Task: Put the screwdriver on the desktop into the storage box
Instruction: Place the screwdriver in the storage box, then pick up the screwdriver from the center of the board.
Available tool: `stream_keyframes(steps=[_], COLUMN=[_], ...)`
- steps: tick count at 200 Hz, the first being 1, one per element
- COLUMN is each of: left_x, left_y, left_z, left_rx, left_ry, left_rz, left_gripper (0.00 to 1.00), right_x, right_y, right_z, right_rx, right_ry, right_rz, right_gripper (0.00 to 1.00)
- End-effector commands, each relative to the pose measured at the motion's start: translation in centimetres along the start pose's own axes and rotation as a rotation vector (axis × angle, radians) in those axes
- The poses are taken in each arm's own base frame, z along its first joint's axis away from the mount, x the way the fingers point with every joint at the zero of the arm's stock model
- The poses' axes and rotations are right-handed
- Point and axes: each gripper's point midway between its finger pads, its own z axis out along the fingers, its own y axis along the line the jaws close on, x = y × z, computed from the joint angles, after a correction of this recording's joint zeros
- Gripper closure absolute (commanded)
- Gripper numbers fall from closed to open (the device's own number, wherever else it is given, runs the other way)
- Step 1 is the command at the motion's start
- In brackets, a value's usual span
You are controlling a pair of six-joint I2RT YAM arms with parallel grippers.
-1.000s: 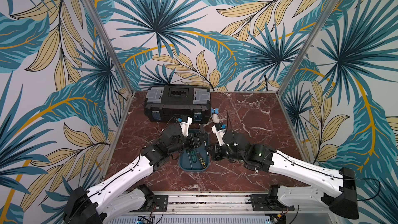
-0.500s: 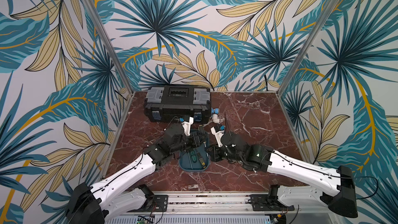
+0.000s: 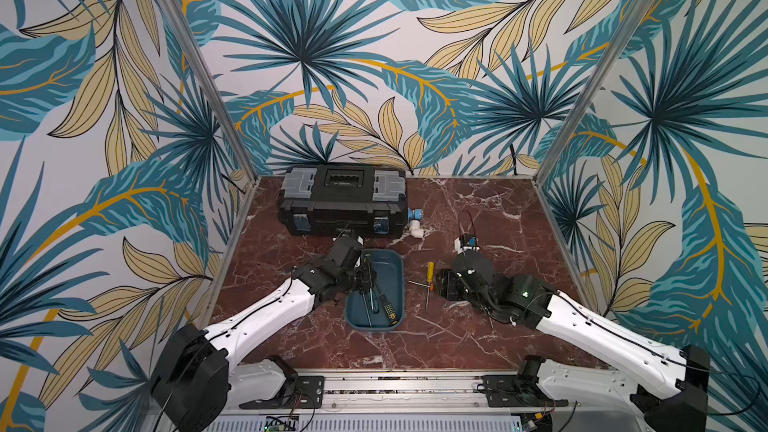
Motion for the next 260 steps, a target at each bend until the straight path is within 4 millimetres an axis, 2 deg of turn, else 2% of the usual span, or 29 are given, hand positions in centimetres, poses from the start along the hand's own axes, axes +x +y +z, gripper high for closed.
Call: stream_keyframes(steps=[1,58,64,76,90,109,129,156,193,225,235,260], left_x=[-1.0,-1.2,-1.0,-0.8,-0.5,-0.2,-0.2,-1.3,-3.4,-4.4,-4.5,-4.5], left_y=[-1.0,-4.3,-4.7,-4.9,-4.5,-3.8,-3.9,-5.2,-7.0,-8.3,-8.3,-7.7], left_z=[1.0,3.4,3.6,3.8,4.2,4.2,3.8,1.5,-4.4,-9.2,-10.1,-11.2], left_rx=[0.03,0.118,0.123,0.12,0.105,0.085,0.089,0.129,0.199,0.279,0.29,0.293], left_ry=[-0.023,0.017,0.024,0.031,0.037,0.042,0.038,-0.01,-0.143,-0.246,-0.27,-0.316], left_rz=[0.019,-0.012,-0.013,-0.016,-0.039,-0.054,-0.053,-0.033,0.054,0.118,0.12,0.115], left_gripper=[1.0,1.0,0.95,0.77,0.66,0.55,0.51,0.52,0.52,0.52,0.52,0.52], right_x=[2.8,5.6,5.7,5.8,5.9,6.0,6.0,6.7,8.4,8.2,7.9,7.1], right_y=[-4.9,-7.8,-8.0,-8.4,-8.8,-9.3,-9.5,-10.8,-13.3,-14.4,-14.3,-15.1], right_z=[0.7,1.3,1.3,1.3,1.2,1.2,1.0,1.0,1.8,2.5,2.7,3.2], right_rx=[0.146,0.2,0.207,0.22,0.238,0.254,0.259,0.303,0.38,0.401,0.388,0.404], right_ry=[0.093,0.161,0.164,0.165,0.17,0.178,0.179,0.191,0.258,0.272,0.271,0.264], right_rz=[0.034,0.053,0.052,0.051,0.051,0.054,0.057,0.067,0.125,0.149,0.152,0.169], right_gripper=[0.36,0.38,0.38,0.37,0.37,0.37,0.38,0.37,0.35,0.48,0.51,0.5])
